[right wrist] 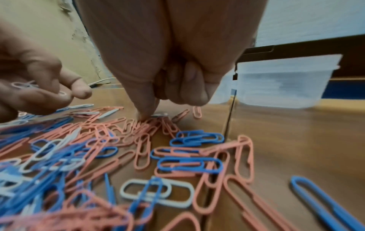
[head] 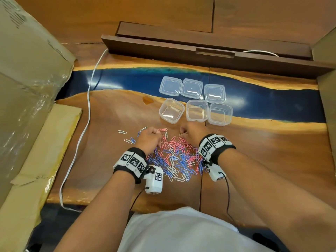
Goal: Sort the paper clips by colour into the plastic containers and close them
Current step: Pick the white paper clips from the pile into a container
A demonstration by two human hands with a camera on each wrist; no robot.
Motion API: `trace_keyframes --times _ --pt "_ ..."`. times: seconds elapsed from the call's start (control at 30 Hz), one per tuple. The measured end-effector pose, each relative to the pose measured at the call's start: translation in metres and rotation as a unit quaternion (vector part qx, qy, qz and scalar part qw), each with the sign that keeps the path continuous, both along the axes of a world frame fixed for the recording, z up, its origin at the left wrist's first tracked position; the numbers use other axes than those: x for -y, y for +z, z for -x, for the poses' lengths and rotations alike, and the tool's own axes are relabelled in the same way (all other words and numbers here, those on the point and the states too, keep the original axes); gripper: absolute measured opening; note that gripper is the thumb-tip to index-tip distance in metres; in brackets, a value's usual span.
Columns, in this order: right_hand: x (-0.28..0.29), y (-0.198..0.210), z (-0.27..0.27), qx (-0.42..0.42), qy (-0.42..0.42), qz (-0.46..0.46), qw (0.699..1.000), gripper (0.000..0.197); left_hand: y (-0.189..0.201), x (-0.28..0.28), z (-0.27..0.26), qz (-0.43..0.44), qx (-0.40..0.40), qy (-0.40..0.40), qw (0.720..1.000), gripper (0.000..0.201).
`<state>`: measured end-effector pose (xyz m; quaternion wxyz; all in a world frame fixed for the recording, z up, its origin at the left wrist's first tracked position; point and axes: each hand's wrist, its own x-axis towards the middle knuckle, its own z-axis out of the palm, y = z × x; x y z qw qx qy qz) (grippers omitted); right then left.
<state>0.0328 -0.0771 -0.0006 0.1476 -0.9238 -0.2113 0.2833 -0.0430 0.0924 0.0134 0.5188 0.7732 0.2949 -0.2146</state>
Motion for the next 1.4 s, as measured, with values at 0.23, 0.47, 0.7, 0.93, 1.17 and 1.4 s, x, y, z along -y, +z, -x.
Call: trace_keyframes --times 0.23,0.47,0.7,0.93,1.17,1.4 --pt "-0.011 0.005 0.001 0.013 0.075 0.079 0.994 0.034 -0.015 0.008 -0.011 -0.088 0.001 -0.013 0.996 0.024" --pt "-0.007 0.004 0.01 0.036 0.063 0.066 0.995 0.023 -0.018 0.028 -0.016 -0.252 0.009 -0.05 0.966 0.032" --pt "0.012 0.008 0.028 -0.096 -0.221 -0.156 0.958 0.019 -0.018 0.035 -0.027 -0.232 0.007 -0.052 0.971 0.029" --pt "0.026 0.011 0.039 -0.333 -0.425 -0.37 0.756 0.01 -0.013 0.039 -0.018 -0.287 0.008 -0.125 0.95 0.025" --pt "0.035 0.02 0.034 -0.389 -0.442 -0.497 0.637 0.024 0.002 0.046 -0.021 0.002 0.025 0.02 0.999 0.019" --pt "0.061 0.041 -0.004 -0.303 -0.459 -0.413 0.726 0.02 0.027 0.074 -0.058 0.207 0.006 0.045 0.977 0.019"
